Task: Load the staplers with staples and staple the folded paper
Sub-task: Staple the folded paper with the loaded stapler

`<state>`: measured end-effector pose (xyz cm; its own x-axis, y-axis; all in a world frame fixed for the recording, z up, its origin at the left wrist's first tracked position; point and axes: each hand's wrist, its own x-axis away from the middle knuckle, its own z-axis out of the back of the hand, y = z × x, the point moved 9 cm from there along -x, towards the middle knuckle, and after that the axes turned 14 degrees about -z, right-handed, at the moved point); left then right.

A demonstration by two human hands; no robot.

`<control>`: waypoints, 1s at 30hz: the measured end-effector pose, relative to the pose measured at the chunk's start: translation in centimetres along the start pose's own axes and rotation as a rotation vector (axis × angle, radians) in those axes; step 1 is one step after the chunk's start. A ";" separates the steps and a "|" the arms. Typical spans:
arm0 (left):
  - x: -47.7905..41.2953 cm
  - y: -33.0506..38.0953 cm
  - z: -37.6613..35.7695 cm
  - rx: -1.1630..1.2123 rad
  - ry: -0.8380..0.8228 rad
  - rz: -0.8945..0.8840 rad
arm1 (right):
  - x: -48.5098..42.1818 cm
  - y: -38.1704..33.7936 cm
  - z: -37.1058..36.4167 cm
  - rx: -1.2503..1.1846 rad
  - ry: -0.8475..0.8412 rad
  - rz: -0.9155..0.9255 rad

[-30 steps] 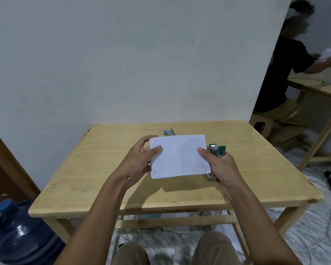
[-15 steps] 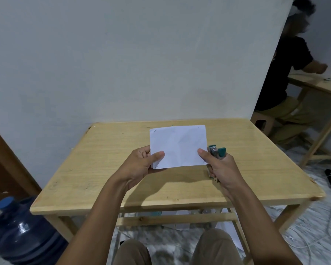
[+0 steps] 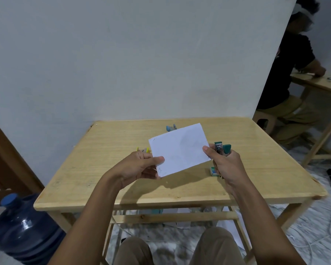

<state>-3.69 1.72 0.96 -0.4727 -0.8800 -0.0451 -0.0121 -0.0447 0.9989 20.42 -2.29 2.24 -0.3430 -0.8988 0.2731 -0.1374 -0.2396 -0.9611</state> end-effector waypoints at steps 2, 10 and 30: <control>0.0 0.5 0.2 -0.010 0.050 -0.040 | 0.1 0.3 0.1 -0.011 0.029 -0.003; -0.4 0.9 0.2 0.141 0.353 -0.212 | 1.5 5.8 -4.4 0.039 -0.151 -0.183; 0.2 -0.7 -2.9 0.310 0.528 -0.247 | 2.9 5.8 -10.8 -0.145 -0.556 -0.048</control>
<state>-1.22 0.20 0.22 0.0710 -0.9786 -0.1932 -0.3553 -0.2058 0.9118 8.62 -2.36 -2.05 0.2012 -0.9553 0.2164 -0.2798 -0.2678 -0.9219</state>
